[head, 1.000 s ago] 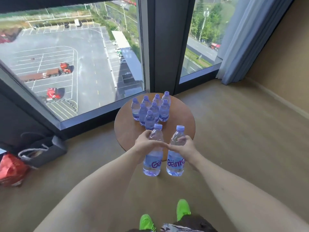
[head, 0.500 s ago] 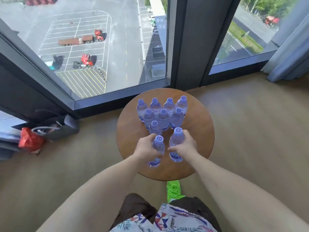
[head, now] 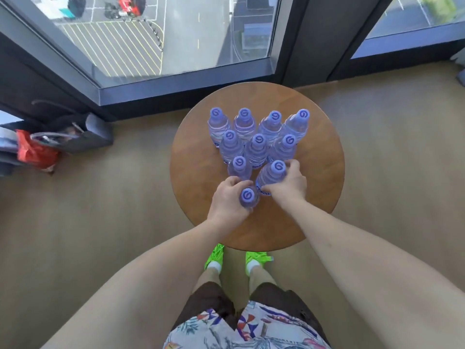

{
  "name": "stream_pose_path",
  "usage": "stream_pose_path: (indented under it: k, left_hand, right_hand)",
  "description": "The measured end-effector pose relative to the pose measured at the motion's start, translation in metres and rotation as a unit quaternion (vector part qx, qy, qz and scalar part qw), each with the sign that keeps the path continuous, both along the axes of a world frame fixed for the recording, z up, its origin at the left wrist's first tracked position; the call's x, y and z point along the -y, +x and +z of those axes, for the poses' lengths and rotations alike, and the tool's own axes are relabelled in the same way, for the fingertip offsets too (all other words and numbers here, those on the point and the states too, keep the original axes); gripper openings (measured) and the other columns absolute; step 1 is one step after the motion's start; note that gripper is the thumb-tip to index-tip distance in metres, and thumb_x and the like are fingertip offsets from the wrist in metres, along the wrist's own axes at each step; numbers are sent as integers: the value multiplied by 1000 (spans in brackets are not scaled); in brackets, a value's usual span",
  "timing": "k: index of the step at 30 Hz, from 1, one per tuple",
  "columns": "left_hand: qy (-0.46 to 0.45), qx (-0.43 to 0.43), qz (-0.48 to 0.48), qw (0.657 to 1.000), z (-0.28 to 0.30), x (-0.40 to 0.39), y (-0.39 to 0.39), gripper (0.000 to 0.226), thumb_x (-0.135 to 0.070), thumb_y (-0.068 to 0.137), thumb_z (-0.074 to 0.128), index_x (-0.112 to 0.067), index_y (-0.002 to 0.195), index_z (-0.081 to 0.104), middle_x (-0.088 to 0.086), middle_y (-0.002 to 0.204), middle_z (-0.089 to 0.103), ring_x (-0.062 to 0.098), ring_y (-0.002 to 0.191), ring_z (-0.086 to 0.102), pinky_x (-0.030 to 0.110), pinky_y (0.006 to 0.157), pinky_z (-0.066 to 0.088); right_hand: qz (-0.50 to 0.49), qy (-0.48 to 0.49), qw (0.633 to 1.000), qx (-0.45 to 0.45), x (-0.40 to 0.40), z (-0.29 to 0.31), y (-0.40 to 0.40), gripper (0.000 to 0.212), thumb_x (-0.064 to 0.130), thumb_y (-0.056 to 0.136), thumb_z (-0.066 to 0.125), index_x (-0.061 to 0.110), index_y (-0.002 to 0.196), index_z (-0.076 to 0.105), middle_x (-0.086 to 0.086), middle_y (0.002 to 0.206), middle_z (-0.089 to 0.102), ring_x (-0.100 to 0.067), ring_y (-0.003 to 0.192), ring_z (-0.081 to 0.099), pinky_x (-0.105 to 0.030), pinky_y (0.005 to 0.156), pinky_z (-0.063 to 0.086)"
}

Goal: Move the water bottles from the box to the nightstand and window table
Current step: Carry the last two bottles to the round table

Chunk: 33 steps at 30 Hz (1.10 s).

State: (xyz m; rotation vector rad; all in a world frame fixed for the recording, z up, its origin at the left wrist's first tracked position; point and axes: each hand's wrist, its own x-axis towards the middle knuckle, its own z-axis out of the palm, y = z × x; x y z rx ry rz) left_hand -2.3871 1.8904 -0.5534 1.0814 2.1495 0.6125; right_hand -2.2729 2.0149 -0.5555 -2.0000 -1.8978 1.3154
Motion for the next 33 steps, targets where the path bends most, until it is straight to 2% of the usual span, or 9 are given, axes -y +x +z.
stream_pose_path:
  k: [3,5,9,12,16,18,20,29,33]
  left_hand:
    - [-1,-7,7,1000,-9,1,5,68,-16,63,90,-22,129,71,1,123,56,22,107,61,16,87,37]
    - [0,-11,12,1000,-12,1,7,69,-16,65,89,-21,130,70,3,122,55,23,105,61,14,86,34]
    - [9,-15,37,999,-14,-5,14,69,-14,66,89,-20,131,68,4,122,55,24,105,61,15,88,35]
    - [18,-11,66,998,-16,-8,18,67,-11,66,89,-23,129,69,1,123,53,22,105,61,13,88,34]
    - [16,-14,64,998,-16,-10,18,68,-11,66,89,-22,130,68,1,124,52,24,110,58,19,91,38]
    - [12,-15,49,999,-16,-11,16,71,-12,66,91,-20,132,66,3,125,52,25,113,56,24,95,41]
    - [6,-16,31,999,-16,-11,14,74,-14,65,91,-19,134,64,4,127,52,26,115,55,26,97,42]
    - [8,4,14,1000,-14,-8,9,76,-18,65,91,-18,135,61,1,127,50,25,113,57,21,90,39]
    - [61,-7,-6,998,4,-8,3,65,-25,76,85,-17,137,63,5,128,56,27,116,59,30,95,44]
  right_hand:
    - [1,3,1000,-5,-2,-6,-4,72,14,59,92,26,115,49,6,92,61,-22,88,57,-25,76,39]
    - [5,9,1000,-12,-3,-8,-6,69,11,60,92,30,108,46,6,91,62,-21,87,56,-25,77,40]
    - [21,29,999,-27,-4,-12,-7,64,10,60,90,20,114,57,-5,110,69,-27,102,64,-34,88,50]
    - [15,31,998,-49,-3,-13,-6,61,14,65,88,19,120,60,-8,113,68,-28,105,64,-37,93,50]
    - [-4,25,996,-81,4,-15,-4,66,16,70,87,16,127,55,-4,118,66,-23,108,63,-29,94,48]
    - [-17,12,996,-85,5,-17,-3,70,14,71,87,17,131,51,3,113,63,-18,105,62,-17,84,41]
    - [-23,-1,996,-83,5,-17,-3,71,15,73,87,19,133,49,5,110,62,-17,103,61,-13,79,37]
    - [-41,-20,996,-80,9,-12,-7,62,2,75,74,20,130,49,3,116,62,-20,106,62,-16,79,39]
    - [-44,-9,996,-74,11,3,-6,63,2,75,74,18,132,54,1,117,66,-18,106,61,-16,81,39]
